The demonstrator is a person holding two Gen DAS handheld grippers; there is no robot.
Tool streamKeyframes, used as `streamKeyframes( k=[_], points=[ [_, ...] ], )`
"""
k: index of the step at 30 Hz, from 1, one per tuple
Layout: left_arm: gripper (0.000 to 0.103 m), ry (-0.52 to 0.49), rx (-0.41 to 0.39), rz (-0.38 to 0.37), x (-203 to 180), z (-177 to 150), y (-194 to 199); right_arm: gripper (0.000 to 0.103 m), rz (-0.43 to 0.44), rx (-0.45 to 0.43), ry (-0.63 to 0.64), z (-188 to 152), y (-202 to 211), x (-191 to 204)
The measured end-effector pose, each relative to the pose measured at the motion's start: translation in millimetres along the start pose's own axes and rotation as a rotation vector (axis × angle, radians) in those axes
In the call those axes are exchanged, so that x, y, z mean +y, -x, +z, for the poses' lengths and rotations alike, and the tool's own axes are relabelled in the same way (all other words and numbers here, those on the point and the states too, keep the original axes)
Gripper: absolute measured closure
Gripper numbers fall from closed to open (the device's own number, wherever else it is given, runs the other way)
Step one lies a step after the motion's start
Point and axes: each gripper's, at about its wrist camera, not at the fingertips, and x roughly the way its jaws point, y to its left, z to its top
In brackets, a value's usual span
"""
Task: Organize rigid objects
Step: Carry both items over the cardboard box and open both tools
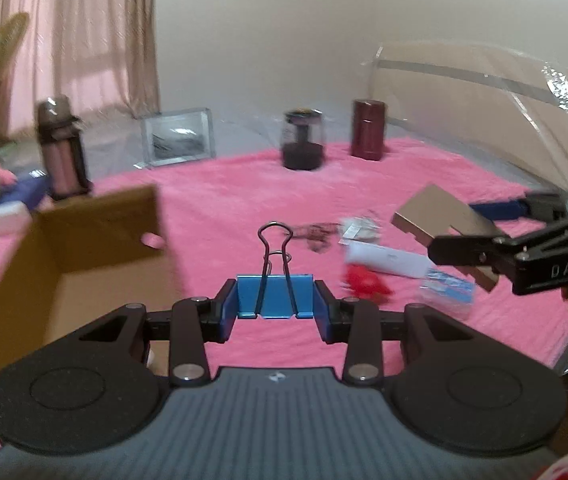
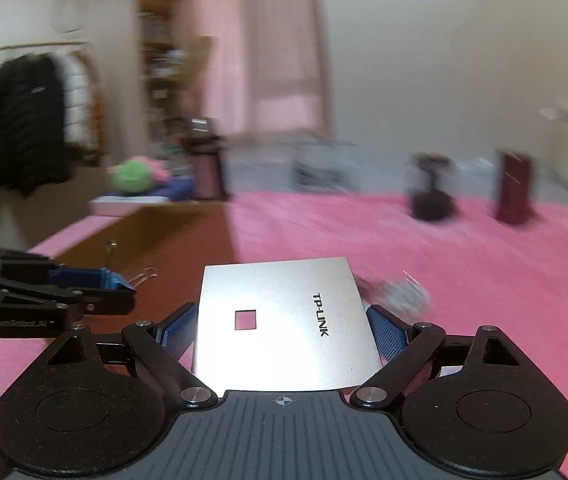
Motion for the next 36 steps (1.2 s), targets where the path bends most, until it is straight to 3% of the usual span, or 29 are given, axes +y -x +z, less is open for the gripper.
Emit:
streamKeyframes(
  k=[7,14,19,23,27,36],
  points=[
    [0.069,-0.066,0.107,0.052,104.6,15.1,5.0,0.017,0.182,0.046,0.281,58.1,-82.5,89.0],
    [0.069,-0.195,0.226,0.047,171.2,12.8,-22.9,0.017,0.266,0.217,0.588,83.2,-187.7,159.4],
    [0.069,-0.283,0.309,-0.012,187.1,2.6,-54.6,0.017,0.271,0.35,0.767,75.1,-252.3,184.3],
    [0.069,-0.299,0.353,-0.049,196.3,-6.2,-78.0,0.017,0.272,0.454,0.841,62.1,-292.7,188.0],
    [0.069,-0.324,0.397,-0.065,201.6,-15.5,-97.1,0.017,0.247,0.514,0.913,45.6,-314.0,187.4],
    [0.069,-0.339,0.425,-0.09,202.5,-19.0,-110.3,0.017,0.26,0.563,0.96,32.6,-330.3,189.0]
  ],
)
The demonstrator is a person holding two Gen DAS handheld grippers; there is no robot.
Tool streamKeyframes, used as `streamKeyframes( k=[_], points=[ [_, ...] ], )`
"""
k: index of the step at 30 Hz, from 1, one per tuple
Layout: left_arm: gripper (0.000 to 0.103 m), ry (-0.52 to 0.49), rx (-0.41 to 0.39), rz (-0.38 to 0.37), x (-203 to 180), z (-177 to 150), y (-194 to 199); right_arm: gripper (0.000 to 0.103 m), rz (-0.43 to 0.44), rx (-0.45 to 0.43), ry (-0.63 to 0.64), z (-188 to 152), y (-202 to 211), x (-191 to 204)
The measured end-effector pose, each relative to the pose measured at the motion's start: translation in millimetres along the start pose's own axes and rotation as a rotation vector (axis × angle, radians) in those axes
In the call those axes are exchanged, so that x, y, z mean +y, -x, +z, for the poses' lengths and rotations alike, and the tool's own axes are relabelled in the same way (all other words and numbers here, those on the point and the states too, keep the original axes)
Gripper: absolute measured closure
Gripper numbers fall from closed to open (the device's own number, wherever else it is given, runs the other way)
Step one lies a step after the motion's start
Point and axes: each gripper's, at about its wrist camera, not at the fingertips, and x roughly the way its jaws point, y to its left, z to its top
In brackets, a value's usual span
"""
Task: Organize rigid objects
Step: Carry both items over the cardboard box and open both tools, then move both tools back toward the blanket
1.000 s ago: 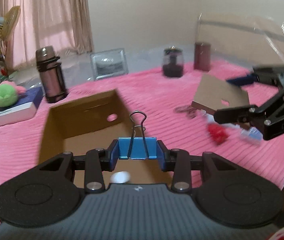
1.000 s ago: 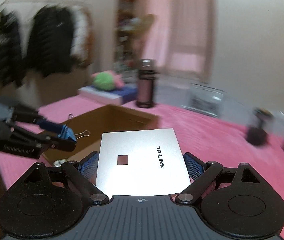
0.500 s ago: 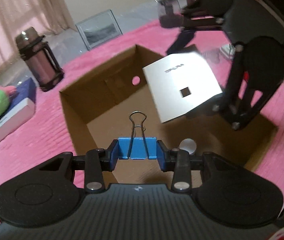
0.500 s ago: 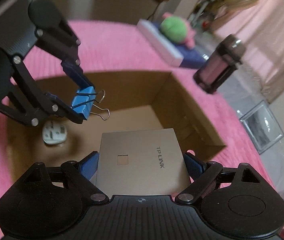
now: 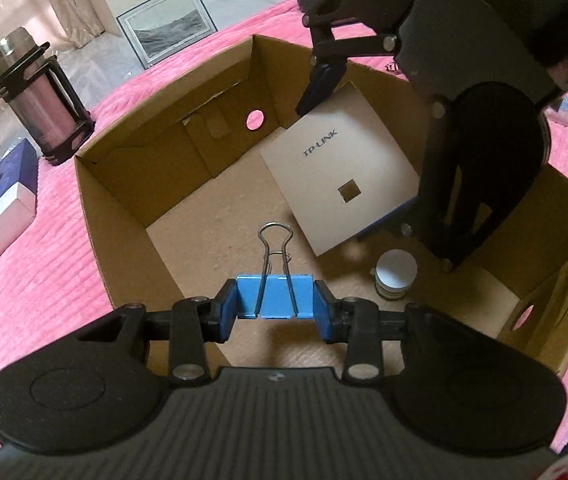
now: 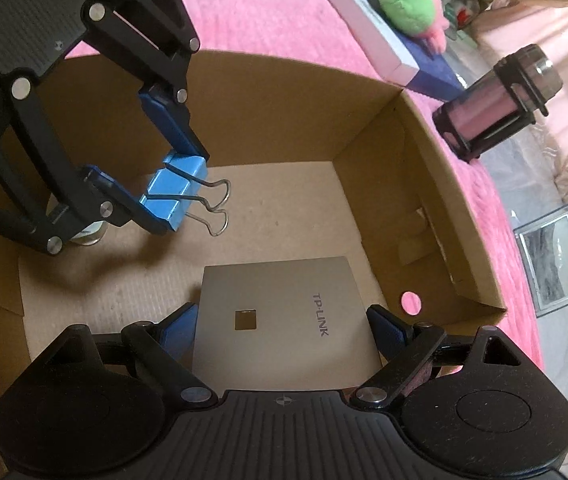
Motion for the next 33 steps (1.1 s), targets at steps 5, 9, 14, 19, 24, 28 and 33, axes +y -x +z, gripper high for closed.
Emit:
streamKeyframes(
  k=[5,9,14,19,24,28,33],
  points=[
    [0.069,0.0,0.012,-0.006,1.1,1.3,-4.1,0.017,0.007,-0.005,0.003,1.3,-2.4,5.0],
    [0.07,0.02,0.017,0.003,4.6,3.0,-7.6,0.017,-0.017,-0.022,-0.003,1.7,-0.5,5.1],
    [0.07,0.052,-0.019,0.018,7.4,1.4,4.2,0.017,-0.034,-0.089,-0.078,-1.0,21.9,-0.9],
    [0.07,0.125,-0.106,0.032,3.6,1.6,35.3,0.017,-0.056,-0.201,-0.201,-15.1,65.7,-0.8],
    [0.07,0.218,-0.213,0.045,-14.1,4.3,73.0,0.017,-0.077,-0.36,-0.437,-47.6,123.7,7.8],
    [0.07,0.28,-0.296,0.045,-41.5,5.5,103.8,0.017,-0.084,-0.469,-0.619,-85.1,164.8,22.1],
    [0.07,0.321,-0.375,0.05,-85.1,5.0,133.0,0.017,-0.14,-0.531,-0.795,-138.5,202.2,49.7]
  ],
)
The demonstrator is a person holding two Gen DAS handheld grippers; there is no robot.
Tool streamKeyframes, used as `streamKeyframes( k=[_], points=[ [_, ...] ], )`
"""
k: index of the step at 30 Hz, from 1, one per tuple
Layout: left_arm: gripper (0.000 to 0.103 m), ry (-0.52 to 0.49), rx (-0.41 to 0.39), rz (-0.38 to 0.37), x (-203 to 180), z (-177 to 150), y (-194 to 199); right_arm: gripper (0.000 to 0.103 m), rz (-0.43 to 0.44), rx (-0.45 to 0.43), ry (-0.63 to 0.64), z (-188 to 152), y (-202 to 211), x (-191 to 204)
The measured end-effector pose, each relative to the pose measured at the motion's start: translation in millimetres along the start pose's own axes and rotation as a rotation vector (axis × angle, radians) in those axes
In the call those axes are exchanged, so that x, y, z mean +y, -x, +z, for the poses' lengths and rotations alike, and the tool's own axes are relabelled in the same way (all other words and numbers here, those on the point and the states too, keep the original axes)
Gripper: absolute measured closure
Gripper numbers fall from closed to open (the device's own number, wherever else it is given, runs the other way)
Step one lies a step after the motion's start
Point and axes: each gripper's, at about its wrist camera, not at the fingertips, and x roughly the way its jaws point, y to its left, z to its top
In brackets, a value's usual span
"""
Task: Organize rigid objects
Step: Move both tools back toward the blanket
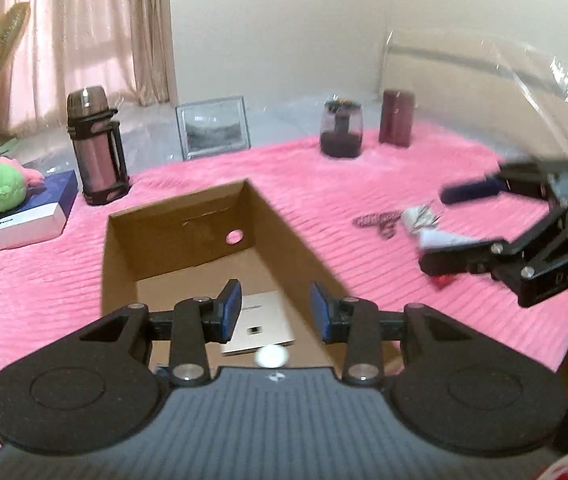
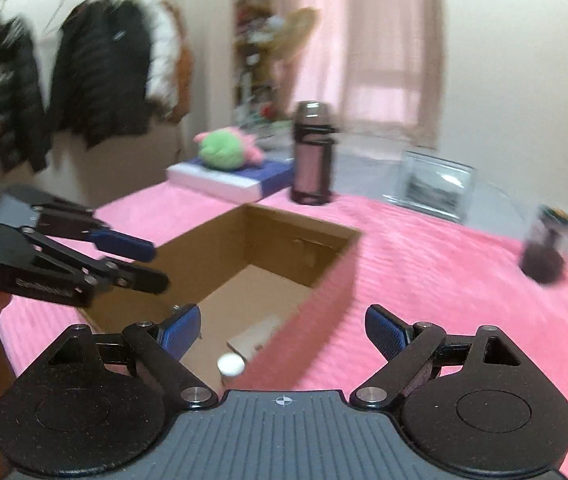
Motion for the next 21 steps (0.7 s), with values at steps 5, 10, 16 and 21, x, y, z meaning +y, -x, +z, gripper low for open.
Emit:
streamKeyframes(
  k=[5,10,16,21],
  points=[
    [0.07,0.037,-0.049,-0.014,-45.8,-11.8,15.3,0.017,-0.101,-0.009,-0.116,-42.1,49.4,-16.7],
    [0.07,0.056,-0.072,-0.034,-90.4,-24.7,15.9,0.017,-0.22,-0.017,-0.139,-81.3,95.2,-30.7],
    [0.068,0.104,-0.034,-0.106,-128.5,-39.5,-4.6,0.017,-0.319,0.001,-0.224,-119.6,128.0,-62.3],
    [0.058,0.101,0.005,-0.117,-151.6,-46.3,-28.3,0.017,-0.395,0.004,-0.28,-144.3,153.2,-86.0]
  ],
)
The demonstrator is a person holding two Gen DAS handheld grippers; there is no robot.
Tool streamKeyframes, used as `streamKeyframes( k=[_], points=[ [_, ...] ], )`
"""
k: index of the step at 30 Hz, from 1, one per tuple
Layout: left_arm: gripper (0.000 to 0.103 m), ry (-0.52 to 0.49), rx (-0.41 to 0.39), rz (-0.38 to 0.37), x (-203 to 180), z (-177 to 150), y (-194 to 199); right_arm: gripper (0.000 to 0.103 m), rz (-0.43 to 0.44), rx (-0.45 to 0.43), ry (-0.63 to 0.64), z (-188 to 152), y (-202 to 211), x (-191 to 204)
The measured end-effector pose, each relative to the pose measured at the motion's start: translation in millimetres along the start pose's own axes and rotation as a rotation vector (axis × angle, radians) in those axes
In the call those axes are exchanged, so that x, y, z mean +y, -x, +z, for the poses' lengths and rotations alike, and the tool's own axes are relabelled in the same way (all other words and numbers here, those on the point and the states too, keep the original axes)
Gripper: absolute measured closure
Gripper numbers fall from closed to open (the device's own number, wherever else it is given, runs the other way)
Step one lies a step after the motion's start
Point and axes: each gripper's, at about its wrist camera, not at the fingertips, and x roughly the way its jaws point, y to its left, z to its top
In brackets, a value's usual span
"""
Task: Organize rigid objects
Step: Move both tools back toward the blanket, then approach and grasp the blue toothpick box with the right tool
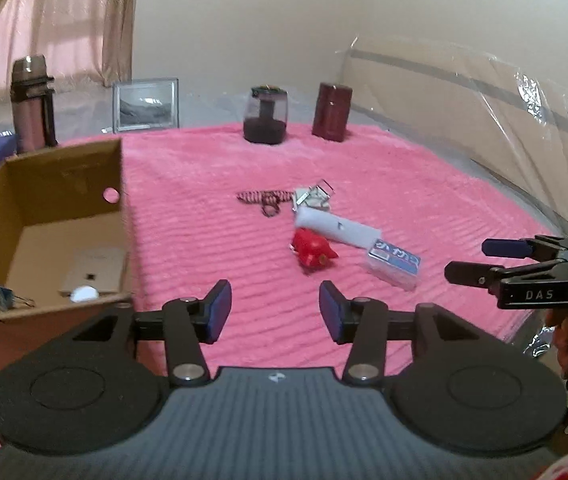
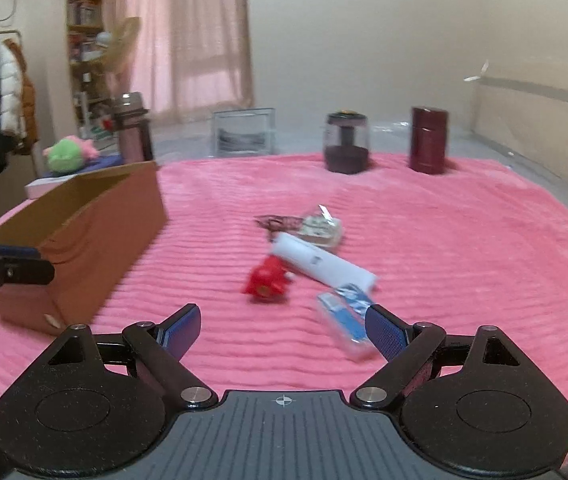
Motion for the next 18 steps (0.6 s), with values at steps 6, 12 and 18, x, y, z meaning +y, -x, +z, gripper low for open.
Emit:
streamKeyframes(
  k=[6,12,18],
  points=[
    [0.054,-0.002,0.034,0.005,-17.3,-6.1,-28.7,0.017,-0.037,0.016,-0.012,-15.5,2.1,-25.0],
    [0.051,-0.006,0.048,0.008,-31.1,-7.4,-54.3,0.017,-0.044,0.041,-0.032,-19.8,-9.2,-44.3],
    [0.051,-0.031,0.071,0.025,-40.0,-6.9,-84.7,0.017,-0.038,0.066,-0.046,-20.1,-31.5,-63.1]
  ],
)
